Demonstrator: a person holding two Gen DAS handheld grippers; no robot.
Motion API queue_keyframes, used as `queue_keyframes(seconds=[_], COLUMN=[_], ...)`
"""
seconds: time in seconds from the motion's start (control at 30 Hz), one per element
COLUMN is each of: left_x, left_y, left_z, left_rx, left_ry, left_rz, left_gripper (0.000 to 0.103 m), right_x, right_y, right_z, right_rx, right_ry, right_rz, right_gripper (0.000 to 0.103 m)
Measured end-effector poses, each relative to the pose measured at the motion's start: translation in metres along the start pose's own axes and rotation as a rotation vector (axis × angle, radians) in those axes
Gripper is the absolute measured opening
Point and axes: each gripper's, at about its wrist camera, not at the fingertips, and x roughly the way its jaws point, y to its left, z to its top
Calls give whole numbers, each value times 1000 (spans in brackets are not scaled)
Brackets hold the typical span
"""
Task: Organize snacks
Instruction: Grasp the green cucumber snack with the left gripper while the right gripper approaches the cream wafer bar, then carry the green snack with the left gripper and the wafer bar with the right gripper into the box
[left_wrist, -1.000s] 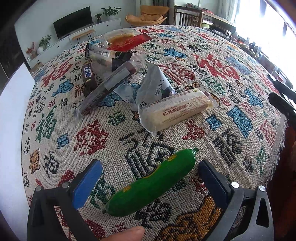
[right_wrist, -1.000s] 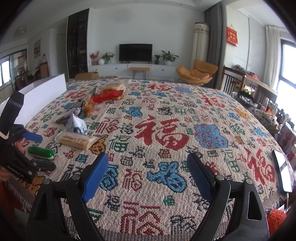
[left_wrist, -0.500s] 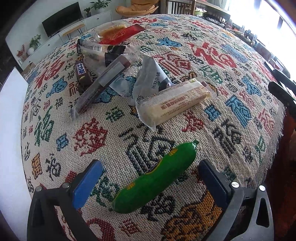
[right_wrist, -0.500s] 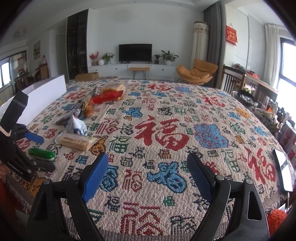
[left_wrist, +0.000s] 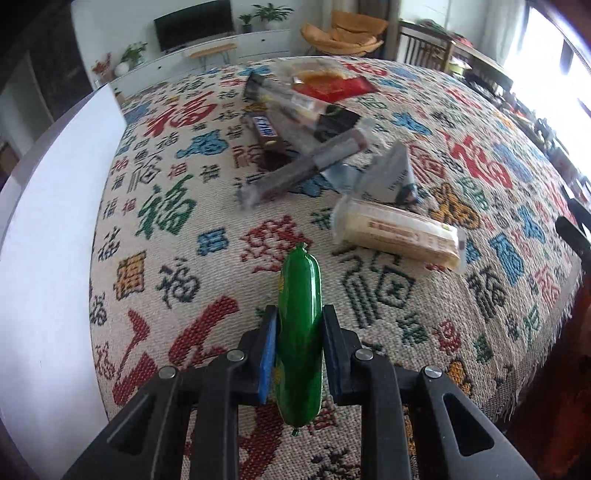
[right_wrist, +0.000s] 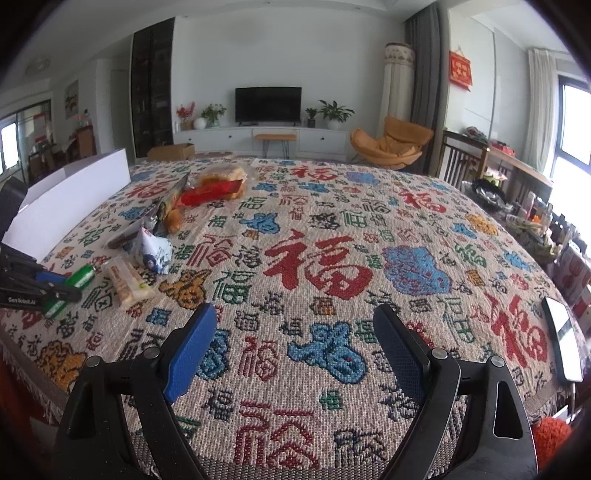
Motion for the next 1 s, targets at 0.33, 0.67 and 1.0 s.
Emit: queue_keyframes(seconds=[0.33, 0.67, 1.0], left_x=[-10, -27, -116], left_y=[45, 51, 82], left_z=[-22, -37, -15], left_rx=[-225, -264, -391], left_ry=[-54, -144, -348], left_rz=[-67, -145, -326], left_gripper=[23, 23, 23], right_x=[86, 140, 84], right_y=[112, 174, 149], right_z=[61, 68, 114], right_rx=[-229, -447, -99], right_ry=[462, 626, 582], right_rz=[665, 444, 660], right_gripper=[87, 31, 31])
